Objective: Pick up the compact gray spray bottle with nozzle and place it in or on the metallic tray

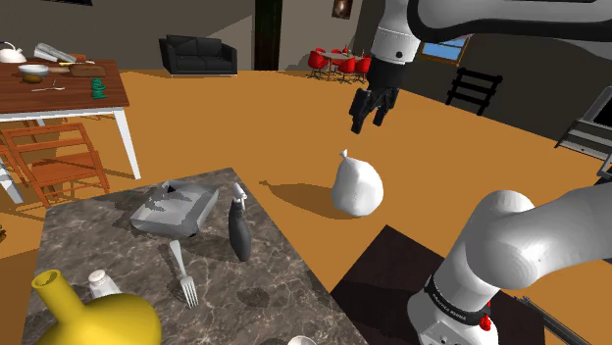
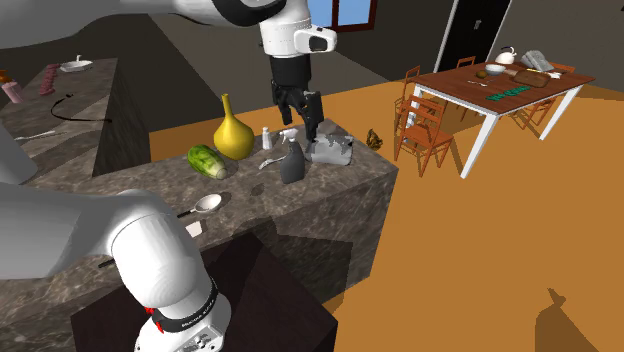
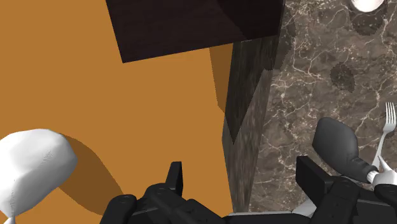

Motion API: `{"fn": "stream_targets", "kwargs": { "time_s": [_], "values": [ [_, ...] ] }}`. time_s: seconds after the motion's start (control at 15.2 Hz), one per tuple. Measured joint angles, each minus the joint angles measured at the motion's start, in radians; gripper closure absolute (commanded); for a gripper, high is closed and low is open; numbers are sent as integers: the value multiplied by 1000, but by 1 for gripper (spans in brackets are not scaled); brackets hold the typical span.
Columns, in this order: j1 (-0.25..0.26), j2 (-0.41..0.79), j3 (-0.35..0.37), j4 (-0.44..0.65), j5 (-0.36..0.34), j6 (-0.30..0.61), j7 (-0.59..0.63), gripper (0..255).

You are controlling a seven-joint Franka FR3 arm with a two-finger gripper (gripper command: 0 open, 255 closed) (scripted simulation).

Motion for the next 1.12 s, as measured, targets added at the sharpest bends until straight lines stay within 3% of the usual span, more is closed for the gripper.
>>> {"fn": "stream_targets", "kwargs": {
  "time_s": [0.33, 0.73, 1.12],
  "values": [
    [16, -29, 54, -99, 23, 113, 68, 0],
    [48, -18, 175, -245, 63, 352, 212, 0],
    [48, 94, 321, -321, 65, 620, 377, 0]
  ]
}}
